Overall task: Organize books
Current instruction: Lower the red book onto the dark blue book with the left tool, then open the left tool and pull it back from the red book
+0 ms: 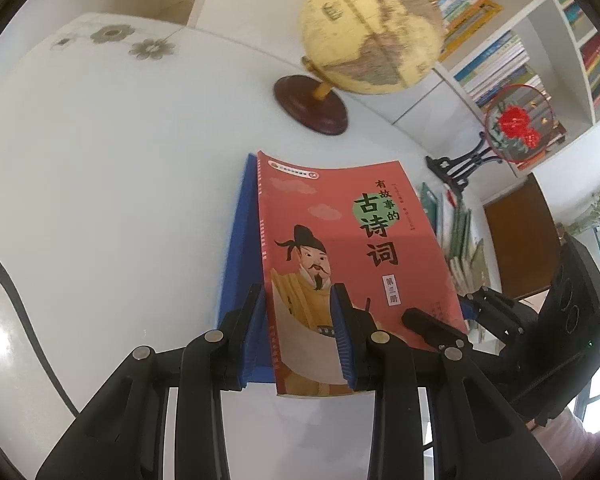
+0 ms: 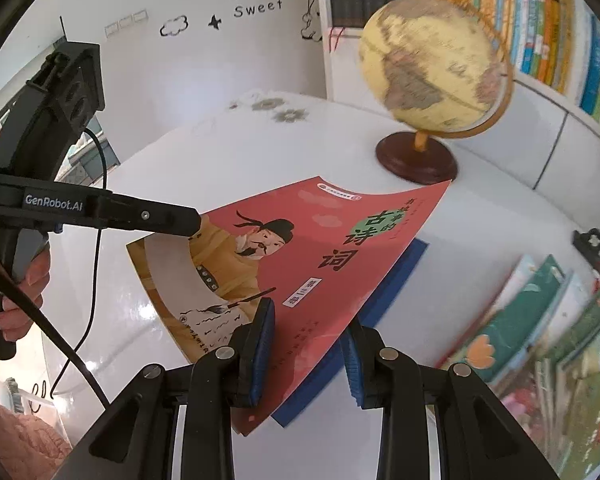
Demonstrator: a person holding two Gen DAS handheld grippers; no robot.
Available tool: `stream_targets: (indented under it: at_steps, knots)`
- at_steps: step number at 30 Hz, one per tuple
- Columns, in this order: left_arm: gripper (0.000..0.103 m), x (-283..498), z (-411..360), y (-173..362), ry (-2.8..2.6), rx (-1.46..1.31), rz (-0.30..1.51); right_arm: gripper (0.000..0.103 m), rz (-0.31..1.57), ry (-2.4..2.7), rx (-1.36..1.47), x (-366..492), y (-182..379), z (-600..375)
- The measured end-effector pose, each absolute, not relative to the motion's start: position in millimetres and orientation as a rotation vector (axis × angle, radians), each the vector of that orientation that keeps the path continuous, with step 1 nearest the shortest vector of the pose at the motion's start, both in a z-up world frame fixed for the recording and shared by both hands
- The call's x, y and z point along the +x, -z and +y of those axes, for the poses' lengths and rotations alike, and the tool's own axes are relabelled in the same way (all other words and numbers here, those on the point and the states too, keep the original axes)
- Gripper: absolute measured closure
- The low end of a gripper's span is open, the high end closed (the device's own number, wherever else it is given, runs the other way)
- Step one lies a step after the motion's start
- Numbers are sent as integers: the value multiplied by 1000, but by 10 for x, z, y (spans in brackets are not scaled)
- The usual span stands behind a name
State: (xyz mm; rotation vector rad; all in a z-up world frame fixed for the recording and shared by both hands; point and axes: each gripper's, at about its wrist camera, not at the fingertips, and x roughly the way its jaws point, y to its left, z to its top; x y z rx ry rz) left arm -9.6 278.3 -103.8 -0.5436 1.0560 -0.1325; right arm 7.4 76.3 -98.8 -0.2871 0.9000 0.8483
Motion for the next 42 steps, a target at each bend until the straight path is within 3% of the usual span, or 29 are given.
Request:
stream_targets:
  at_steps: [30, 36, 40, 42]
  knots:
    - [74, -4, 2760, 1556, 66, -517, 1220, 68, 1188, -784, -196, 291, 1674, 847]
    - [74, 14, 2743, 1606, 41, -516, 1248, 64, 1226, -763, -159, 332, 1713, 849]
    - [71, 26, 2711, 1601, 45, -493, 1259, 50, 1233, -736, -167, 365, 1717, 882]
    - [71, 26, 2708, 1591, 35, -476, 1264, 50, 1264, -704, -181, 389, 1743, 892]
